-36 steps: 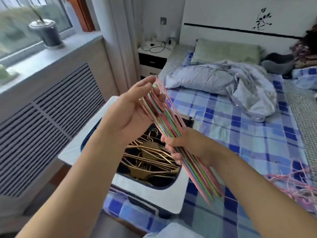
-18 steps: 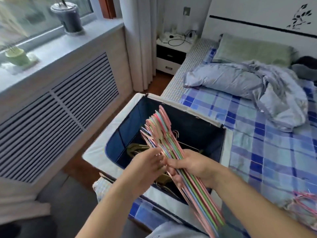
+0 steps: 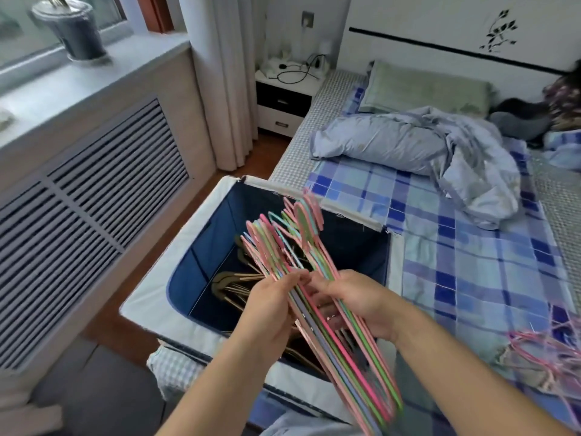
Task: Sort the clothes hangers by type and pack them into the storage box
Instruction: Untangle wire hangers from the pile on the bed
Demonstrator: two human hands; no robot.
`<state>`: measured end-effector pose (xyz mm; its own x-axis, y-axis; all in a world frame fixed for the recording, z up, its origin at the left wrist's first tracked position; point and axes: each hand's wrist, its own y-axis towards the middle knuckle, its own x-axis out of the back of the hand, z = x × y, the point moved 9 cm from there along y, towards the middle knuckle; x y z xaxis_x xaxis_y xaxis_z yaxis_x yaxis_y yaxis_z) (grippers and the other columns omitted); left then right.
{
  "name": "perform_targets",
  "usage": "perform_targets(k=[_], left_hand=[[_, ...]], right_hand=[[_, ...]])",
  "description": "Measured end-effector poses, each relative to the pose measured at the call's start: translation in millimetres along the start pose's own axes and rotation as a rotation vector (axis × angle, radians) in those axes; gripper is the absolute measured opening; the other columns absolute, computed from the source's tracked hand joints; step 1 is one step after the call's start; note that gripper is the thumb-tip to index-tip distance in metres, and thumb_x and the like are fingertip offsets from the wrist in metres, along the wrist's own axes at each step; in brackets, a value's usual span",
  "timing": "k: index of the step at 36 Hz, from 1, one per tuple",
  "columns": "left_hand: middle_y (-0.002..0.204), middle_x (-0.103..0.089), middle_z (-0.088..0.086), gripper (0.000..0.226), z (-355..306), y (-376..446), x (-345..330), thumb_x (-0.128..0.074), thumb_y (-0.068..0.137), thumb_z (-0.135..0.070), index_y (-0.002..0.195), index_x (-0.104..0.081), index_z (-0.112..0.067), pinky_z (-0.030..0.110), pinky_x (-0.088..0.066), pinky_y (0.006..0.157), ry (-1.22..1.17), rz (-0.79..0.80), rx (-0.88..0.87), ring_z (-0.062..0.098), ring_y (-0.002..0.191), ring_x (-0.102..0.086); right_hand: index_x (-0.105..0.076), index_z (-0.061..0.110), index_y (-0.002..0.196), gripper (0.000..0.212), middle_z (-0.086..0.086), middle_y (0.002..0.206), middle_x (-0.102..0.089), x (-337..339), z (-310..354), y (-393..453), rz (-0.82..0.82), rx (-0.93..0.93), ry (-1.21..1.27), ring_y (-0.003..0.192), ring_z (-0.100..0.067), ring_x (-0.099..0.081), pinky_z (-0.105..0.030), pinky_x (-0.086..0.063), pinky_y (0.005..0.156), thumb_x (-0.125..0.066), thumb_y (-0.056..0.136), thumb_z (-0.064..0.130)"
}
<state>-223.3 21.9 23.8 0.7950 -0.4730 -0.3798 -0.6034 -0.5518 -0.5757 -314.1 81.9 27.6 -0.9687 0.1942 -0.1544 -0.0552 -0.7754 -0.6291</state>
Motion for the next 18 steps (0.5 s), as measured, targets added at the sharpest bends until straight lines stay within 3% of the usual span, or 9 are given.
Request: perform_targets(k=[2,5,6,8,10,13,16,18], left_hand=[[0.108,-0.072,0.028,0.026,1,0,-2,-0.053,0.102,-0.012,0.112,-0.067,0.007,0.054,-0.058,0.089,-0.092,0.013,0.027,0.043,0.099,-0.072],[0.118,-0.071,0.024,0.031,2,0,-9,-0.050,0.105,-0.014,0.124,-0.057,0.009,0.061,-0.049,0.102,-0.223,0.028,0.064,0.042,0.111,-0.069],[0.118,-0.072,0.023,0.030,0,0,-10,-0.049,0.105,-0.014,0.124,-0.054,0.008,0.061,-0.048,0.103,-0.256,0.013,0.057,0.040,0.111,-0.069],[0.112,-0.074,0.021,0.024,-5,0,-11,-0.047,0.106,-0.012,0.120,-0.052,0.007,0.058,-0.053,0.097,-0.321,-0.029,0.021,0.036,0.105,-0.072],[0.095,-0.073,0.017,0.016,-8,0,-12,-0.045,0.107,-0.012,0.112,-0.052,0.001,0.051,-0.060,0.086,-0.358,-0.062,0.001,0.031,0.091,-0.075],[0.067,-0.047,0.008,0.004,-2,8,-11,-0.041,0.108,-0.013,0.106,-0.044,-0.012,0.040,-0.054,0.067,-0.370,-0.156,-0.017,0.021,0.057,-0.052],[0.064,-0.039,0.005,0.012,18,32,-3,-0.036,0.106,-0.005,0.105,-0.046,-0.011,0.032,-0.036,0.053,-0.290,-0.369,0.003,0.015,0.049,-0.036],[0.076,-0.049,0.011,0.024,35,51,5,-0.038,0.102,-0.004,0.121,-0.052,-0.001,0.033,-0.042,0.053,-0.074,-0.502,0.067,0.017,0.054,-0.041]], right_hand=[[-0.067,0.004,0.117,0.039,-0.015,0.102,-0.074,6,5,-4,-0.008,0.005,-0.007,0.083,-0.024,-0.073,-0.032,-0.057,0.067,-0.045,0.106,0.033],[-0.065,0.002,0.119,0.035,-0.018,0.107,-0.074,18,15,-10,-0.017,0.021,-0.044,0.099,-0.032,-0.073,-0.048,-0.057,0.088,-0.042,0.107,0.026],[-0.064,0.001,0.118,0.034,-0.017,0.106,-0.074,23,18,-13,-0.026,0.019,-0.060,0.099,-0.032,-0.073,-0.049,-0.056,0.088,-0.042,0.107,0.024],[-0.064,0.000,0.114,0.031,-0.012,0.096,-0.075,31,22,-20,-0.033,-0.001,-0.066,0.085,-0.026,-0.074,-0.042,-0.058,0.074,-0.044,0.107,0.023],[-0.062,-0.001,0.108,0.028,-0.007,0.076,-0.066,40,25,-29,-0.024,-0.024,-0.010,0.061,-0.017,-0.062,-0.027,-0.050,0.055,-0.045,0.106,0.022],[-0.061,-0.003,0.102,0.028,-0.007,0.059,-0.051,64,37,-45,-0.073,0.053,-0.037,0.041,-0.011,-0.041,-0.020,-0.034,0.039,-0.048,0.104,0.022],[-0.059,-0.004,0.101,0.026,-0.006,0.053,-0.042,84,48,-57,-0.133,0.132,-0.006,0.033,-0.008,-0.031,-0.018,-0.026,0.033,-0.046,0.105,0.019],[-0.058,-0.004,0.103,0.025,-0.006,0.052,-0.039,95,51,-63,-0.189,0.161,0.009,0.032,-0.008,-0.027,-0.018,-0.024,0.033,-0.045,0.105,0.018]])
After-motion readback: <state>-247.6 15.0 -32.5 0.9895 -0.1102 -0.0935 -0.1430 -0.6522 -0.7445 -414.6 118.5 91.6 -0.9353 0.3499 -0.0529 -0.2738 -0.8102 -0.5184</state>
